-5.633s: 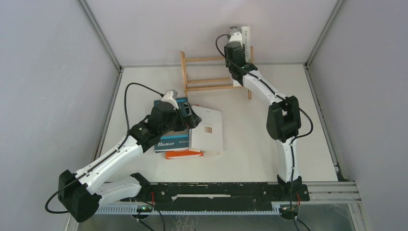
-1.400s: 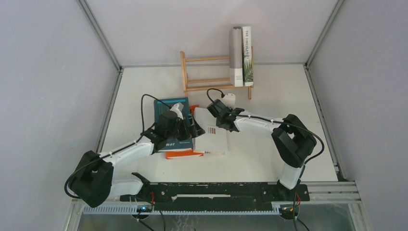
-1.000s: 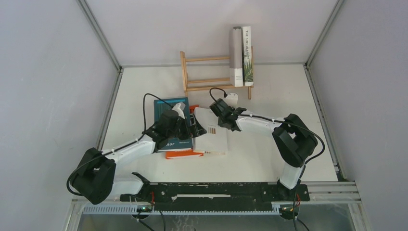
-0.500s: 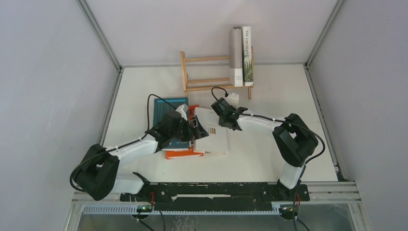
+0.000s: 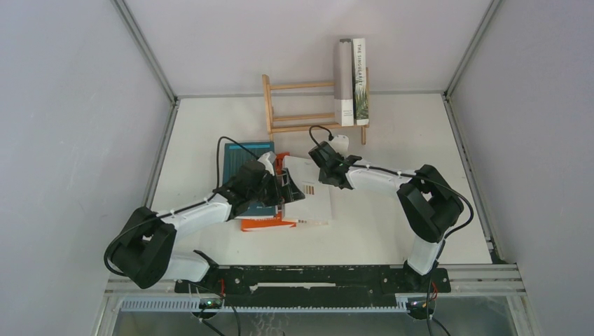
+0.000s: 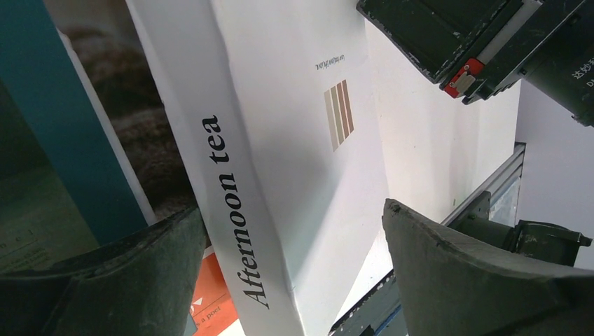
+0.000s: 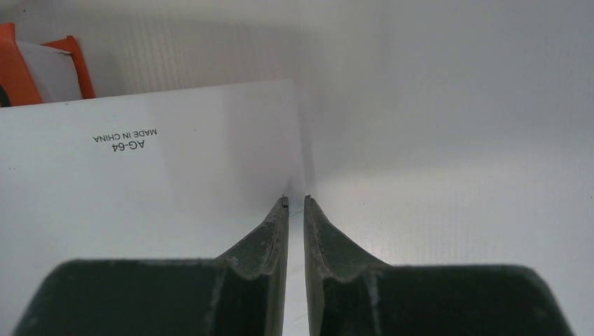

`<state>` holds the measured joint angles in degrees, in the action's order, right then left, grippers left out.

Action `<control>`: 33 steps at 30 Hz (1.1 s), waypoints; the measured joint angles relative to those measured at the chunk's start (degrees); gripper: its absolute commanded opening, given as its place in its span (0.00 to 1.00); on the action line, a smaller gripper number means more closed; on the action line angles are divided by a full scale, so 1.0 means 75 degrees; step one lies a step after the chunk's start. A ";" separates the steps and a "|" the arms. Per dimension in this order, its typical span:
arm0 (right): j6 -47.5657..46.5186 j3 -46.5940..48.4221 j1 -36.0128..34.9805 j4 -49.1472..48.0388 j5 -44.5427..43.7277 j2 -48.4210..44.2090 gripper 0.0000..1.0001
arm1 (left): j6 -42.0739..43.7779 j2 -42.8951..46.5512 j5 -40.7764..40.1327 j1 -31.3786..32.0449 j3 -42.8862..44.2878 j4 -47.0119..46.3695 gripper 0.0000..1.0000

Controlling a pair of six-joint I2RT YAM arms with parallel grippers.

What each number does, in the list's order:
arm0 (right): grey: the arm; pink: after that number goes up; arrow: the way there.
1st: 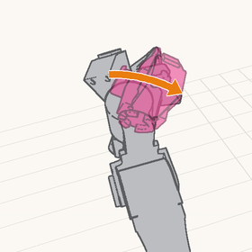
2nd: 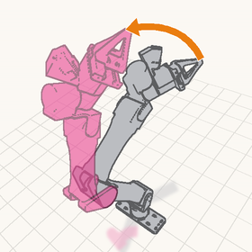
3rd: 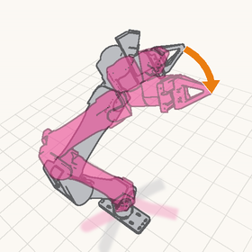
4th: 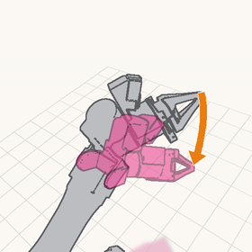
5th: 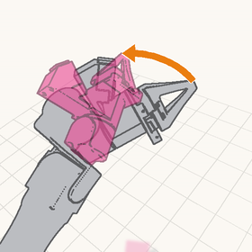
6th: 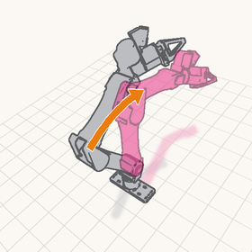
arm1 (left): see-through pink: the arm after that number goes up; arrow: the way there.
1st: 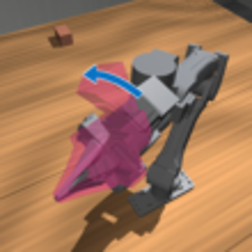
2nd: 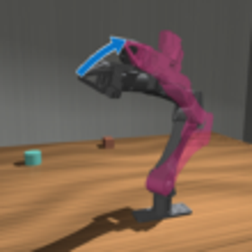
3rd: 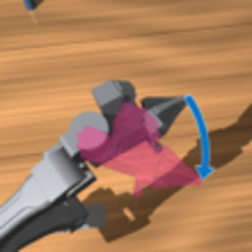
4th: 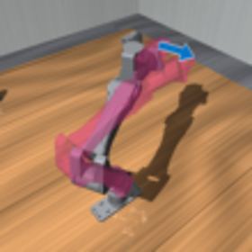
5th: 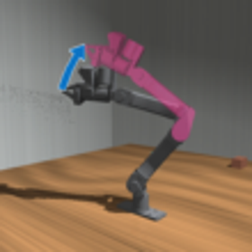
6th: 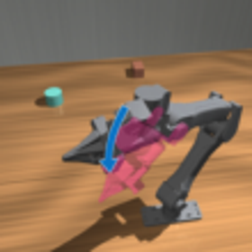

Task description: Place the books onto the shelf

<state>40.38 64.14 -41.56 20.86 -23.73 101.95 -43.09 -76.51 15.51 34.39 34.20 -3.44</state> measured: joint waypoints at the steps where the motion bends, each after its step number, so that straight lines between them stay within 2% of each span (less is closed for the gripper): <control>1: 0.0000 0.0000 0.0009 -0.0003 0.0015 0.0000 0.20 | 0.0000 0.0000 0.0006 0.0000 0.0000 -0.0009 0.93; 12: -0.0038 -0.0003 0.0099 -0.0035 0.0052 0.0000 0.20 | -0.0070 0.0219 0.0172 0.0119 0.0082 -0.0079 0.89; 22: -0.0143 -0.0358 0.0195 0.0350 0.0242 0.0201 0.20 | -0.0248 0.0545 0.0318 0.0460 0.0746 -0.0152 0.88; 33: -0.0181 -0.0516 0.0236 0.0259 0.0408 0.0082 0.20 | -0.0111 -0.0297 0.0315 0.1113 0.1495 0.0353 0.88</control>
<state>39.03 60.27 -39.79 22.81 -20.67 102.56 -43.92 -78.74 17.87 42.74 45.41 -0.80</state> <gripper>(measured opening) 0.200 0.884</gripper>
